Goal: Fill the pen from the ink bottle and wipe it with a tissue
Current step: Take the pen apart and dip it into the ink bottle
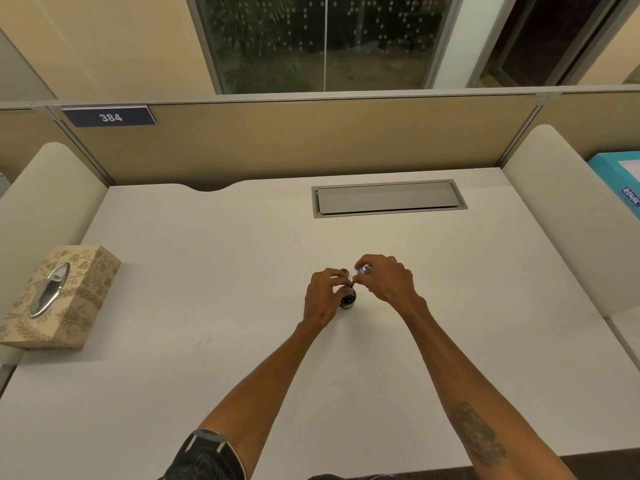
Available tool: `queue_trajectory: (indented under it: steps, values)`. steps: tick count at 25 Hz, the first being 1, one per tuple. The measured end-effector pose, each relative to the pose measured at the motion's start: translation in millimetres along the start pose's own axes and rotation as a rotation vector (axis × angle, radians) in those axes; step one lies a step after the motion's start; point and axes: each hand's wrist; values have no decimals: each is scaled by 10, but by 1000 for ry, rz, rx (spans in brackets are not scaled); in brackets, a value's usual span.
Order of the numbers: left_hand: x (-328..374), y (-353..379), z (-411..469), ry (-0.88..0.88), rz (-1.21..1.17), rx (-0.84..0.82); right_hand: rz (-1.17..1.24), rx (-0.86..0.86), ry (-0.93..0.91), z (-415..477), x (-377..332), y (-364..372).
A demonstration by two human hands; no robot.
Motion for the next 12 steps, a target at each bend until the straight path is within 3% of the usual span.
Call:
queue_trajectory:
  steps: [12]
  values:
    - [51,1,-11,5,-8,15,-44,27,2,5,-6,-20]
Point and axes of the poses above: each hand's wrist, its own z-axis towards the middle knuckle, its own y-axis out of the palm, x = y × z, and after that the axes turned 9 degrees about x, right-handed
